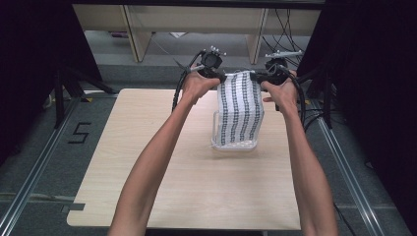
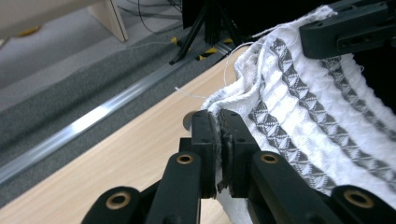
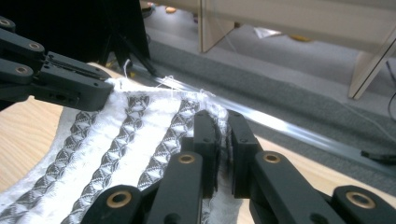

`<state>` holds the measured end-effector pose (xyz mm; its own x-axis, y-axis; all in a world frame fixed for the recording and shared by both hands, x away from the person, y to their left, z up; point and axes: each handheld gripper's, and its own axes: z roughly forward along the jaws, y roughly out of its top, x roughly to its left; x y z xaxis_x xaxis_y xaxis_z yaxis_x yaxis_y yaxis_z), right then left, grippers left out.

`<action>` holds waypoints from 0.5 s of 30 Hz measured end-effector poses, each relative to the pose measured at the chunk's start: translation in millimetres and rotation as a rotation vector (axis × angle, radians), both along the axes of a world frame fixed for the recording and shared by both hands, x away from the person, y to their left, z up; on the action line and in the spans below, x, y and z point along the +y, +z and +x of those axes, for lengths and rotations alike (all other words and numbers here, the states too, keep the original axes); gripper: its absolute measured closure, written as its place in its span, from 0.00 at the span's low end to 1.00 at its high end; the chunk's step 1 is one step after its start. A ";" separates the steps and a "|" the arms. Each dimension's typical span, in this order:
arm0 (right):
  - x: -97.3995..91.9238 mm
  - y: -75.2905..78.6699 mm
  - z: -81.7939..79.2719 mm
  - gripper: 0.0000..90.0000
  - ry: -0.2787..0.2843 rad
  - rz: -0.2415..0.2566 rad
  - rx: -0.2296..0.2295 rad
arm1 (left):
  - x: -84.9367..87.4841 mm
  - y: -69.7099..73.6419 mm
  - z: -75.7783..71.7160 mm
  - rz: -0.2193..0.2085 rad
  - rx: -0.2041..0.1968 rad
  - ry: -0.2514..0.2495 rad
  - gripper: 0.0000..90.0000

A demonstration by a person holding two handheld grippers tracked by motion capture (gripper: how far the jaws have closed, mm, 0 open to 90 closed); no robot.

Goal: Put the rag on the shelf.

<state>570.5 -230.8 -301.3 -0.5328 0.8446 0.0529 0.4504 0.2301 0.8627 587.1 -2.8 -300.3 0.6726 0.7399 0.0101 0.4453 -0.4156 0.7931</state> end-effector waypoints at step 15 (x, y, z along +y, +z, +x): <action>-1.7 -52.2 21.8 0.94 0.022 -0.011 0.138 | 0.2 -55.4 12.5 0.016 0.101 0.010 0.94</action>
